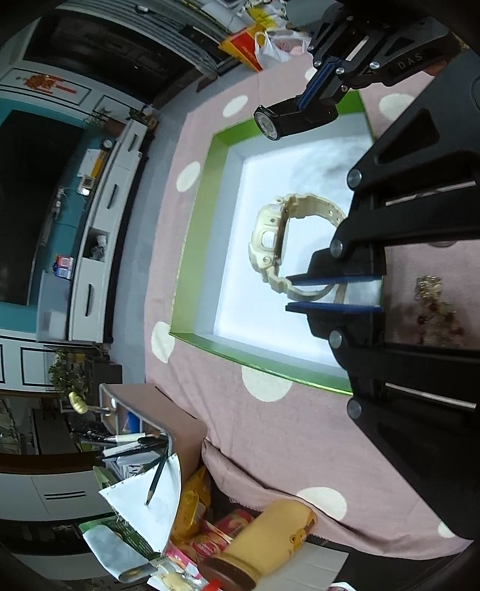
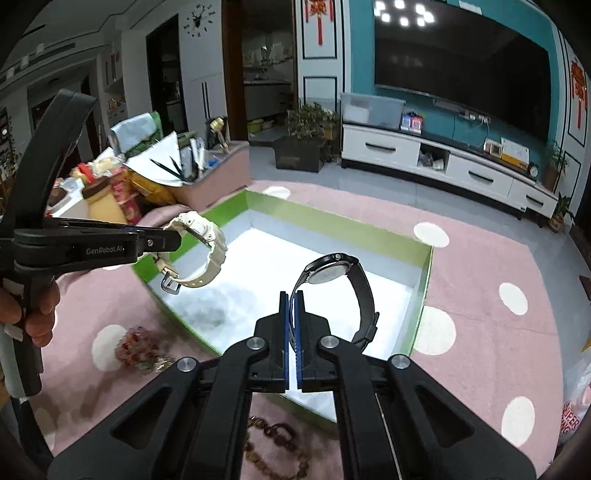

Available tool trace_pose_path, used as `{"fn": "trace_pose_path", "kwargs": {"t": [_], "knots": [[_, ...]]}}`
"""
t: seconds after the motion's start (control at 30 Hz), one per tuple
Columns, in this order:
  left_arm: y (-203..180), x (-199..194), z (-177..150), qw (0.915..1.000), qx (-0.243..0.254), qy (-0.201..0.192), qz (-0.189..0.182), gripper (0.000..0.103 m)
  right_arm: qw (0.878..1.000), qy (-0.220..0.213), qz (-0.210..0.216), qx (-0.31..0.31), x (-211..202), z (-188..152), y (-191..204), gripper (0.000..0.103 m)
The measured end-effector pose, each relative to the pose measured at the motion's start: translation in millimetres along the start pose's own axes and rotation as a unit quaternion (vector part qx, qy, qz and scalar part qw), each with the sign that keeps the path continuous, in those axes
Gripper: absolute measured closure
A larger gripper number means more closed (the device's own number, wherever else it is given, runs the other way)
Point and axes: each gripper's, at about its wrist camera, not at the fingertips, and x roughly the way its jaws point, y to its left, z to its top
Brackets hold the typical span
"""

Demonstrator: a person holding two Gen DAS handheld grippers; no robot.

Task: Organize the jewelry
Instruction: 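Carry both watches over the green box and open both tools to drop them, then withdraw both tools from the box back toward the remaining jewelry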

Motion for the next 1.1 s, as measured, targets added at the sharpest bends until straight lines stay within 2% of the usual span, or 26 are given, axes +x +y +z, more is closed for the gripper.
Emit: {"fn": "trace_pose_path", "kwargs": {"t": [0.07,0.1,0.13,0.17,0.2,0.23,0.3,0.43,0.47,0.57,0.8,1.1], "knots": [[-3.3,11.9,-0.6,0.9999,0.003,0.011,0.008,0.092,1.0,0.012,-0.003,0.009,11.0,-0.1,-4.1,0.097],[-4.3,16.3,-0.9,0.9998,0.005,0.017,0.009,0.087,1.0,0.015,-0.006,0.014,13.7,-0.2,-6.8,0.095],[-5.0,20.9,-2.4,0.9997,0.005,0.022,0.009,0.082,1.0,0.015,-0.008,0.024,14.8,-1.5,-10.9,0.086],[-4.7,22.0,-2.0,0.9997,0.005,0.021,0.009,0.07,0.999,0.013,-0.005,0.031,14.3,-1.3,-12.7,0.075],[-4.6,22.5,-3.2,0.9997,0.007,0.02,0.01,0.056,0.999,0.009,-0.002,0.038,11.4,-2.5,-14.8,0.073],[-4.1,21.1,-3.7,0.9998,0.008,0.016,0.011,0.051,0.999,0.004,-0.002,0.044,7.3,-4.0,-17.2,0.066],[-1.2,15.6,-4.3,0.9998,0.008,0.011,0.011,0.04,0.998,-0.01,-0.006,0.056,-6.2,-8.0,-23.7,0.064],[5.8,0.4,-4.7,0.9999,0.001,-0.002,0.014,0.032,0.996,-0.025,-0.006,0.084,-32.3,-17.6,-37.5,0.062],[9.1,-3.9,-6.2,0.9999,-0.002,-0.005,0.016,0.027,0.995,-0.027,-0.006,0.091,-37.3,-19.9,-40.7,0.062],[21.0,-21.0,-13.1,0.9997,-0.011,-0.016,0.016,0.024,0.993,-0.03,-0.009,0.112,-56.6,-33.6,-46.5,0.058],[59.7,-59.7,-50.2,0.9979,-0.043,-0.028,0.039,0.02,0.989,-0.027,-0.001,0.142,-90.4,-69.3,-46.5,0.058],[83.1,-86.1,-110.5,0.997,-0.066,-0.012,0.039,0.019,0.986,-0.017,0.019,0.163,-115.1,-101.1,-26.7,0.058]]}}
